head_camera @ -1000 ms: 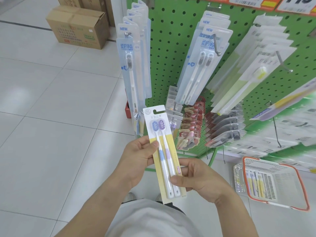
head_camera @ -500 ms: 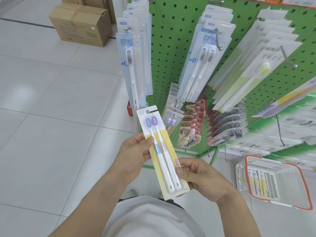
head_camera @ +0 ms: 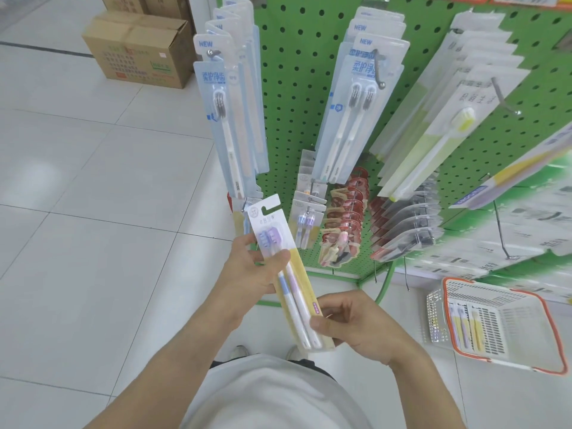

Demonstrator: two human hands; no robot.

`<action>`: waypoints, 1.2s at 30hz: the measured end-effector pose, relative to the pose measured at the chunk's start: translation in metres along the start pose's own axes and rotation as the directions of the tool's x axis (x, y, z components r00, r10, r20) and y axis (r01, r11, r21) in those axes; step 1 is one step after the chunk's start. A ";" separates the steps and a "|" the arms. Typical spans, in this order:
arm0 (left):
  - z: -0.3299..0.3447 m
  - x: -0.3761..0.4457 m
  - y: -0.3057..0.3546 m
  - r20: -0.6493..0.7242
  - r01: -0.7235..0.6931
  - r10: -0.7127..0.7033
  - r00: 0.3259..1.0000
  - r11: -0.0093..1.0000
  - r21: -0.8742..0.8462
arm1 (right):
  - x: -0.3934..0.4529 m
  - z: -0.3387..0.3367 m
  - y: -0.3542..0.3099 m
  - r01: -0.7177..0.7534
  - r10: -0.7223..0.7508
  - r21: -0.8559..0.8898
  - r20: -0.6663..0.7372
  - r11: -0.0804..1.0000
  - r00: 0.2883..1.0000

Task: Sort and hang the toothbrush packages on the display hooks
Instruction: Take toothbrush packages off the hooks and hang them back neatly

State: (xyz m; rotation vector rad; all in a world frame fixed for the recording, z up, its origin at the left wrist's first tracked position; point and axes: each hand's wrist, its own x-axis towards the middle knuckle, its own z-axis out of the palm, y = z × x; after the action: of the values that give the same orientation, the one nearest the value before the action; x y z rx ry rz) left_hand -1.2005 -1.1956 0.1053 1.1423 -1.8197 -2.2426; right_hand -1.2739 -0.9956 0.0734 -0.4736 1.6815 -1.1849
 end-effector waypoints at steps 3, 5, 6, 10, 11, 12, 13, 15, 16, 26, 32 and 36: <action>0.003 0.004 -0.007 -0.070 -0.113 0.120 0.990 0.988 0.104 | 0.002 0.005 0.000 0.044 -0.047 -0.095 -0.032 0.995 0.998; 0.003 0.006 -0.007 -0.062 -0.140 0.143 0.988 0.988 0.064 | 0.003 0.006 -0.003 0.098 -0.099 -0.045 -0.035 0.994 0.994; 0.003 0.006 -0.006 -0.043 -0.145 0.145 0.989 0.989 0.000 | 0.003 0.007 -0.005 0.140 -0.138 0.022 -0.043 0.990 0.989; 0.005 0.008 -0.004 0.004 -0.144 0.150 0.989 0.956 -0.257 | 0.015 0.015 -0.004 0.127 -0.111 0.454 -0.062 0.882 0.992; 0.006 0.007 -0.005 0.020 -0.140 0.153 0.988 0.943 -0.301 | 0.018 0.017 -0.004 0.112 -0.097 0.517 -0.056 0.849 0.994; 0.007 0.007 -0.006 0.039 -0.128 0.149 0.988 0.933 -0.336 | 0.021 0.019 -0.002 0.103 -0.087 0.548 -0.055 0.830 0.995; 0.007 0.006 -0.006 0.058 -0.109 0.138 0.989 0.928 -0.357 | 0.023 0.020 -0.001 0.101 -0.081 0.559 -0.060 0.823 0.995; 0.006 0.006 -0.006 0.080 -0.074 0.110 0.991 0.929 -0.363 | 0.025 0.021 0.001 0.114 -0.073 0.539 -0.098 0.835 0.993; 0.005 0.006 -0.006 0.078 -0.072 0.106 0.991 0.934 -0.351 | 0.025 0.021 0.002 0.128 -0.069 0.514 -0.132 0.848 0.989; -0.004 0.010 0.003 0.020 -0.128 0.137 0.990 0.961 -0.243 | 0.018 0.005 0.005 0.141 -0.059 0.249 -0.309 0.958 0.949; 0.001 0.010 0.004 -0.018 -0.156 0.155 0.988 0.973 -0.168 | 0.018 0.004 0.003 0.181 -0.108 0.290 -0.251 0.940 0.962; 0.002 0.009 0.007 -0.020 -0.123 0.122 0.992 0.971 -0.203 | 0.017 0.005 -0.003 0.187 -0.107 0.298 -0.266 0.936 0.958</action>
State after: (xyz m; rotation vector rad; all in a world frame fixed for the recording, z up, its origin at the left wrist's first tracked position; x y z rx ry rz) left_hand -1.2113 -1.1999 0.1065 0.9739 -1.5653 -2.2860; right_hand -1.2781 -1.0123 0.0672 -0.2606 1.6353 -1.6529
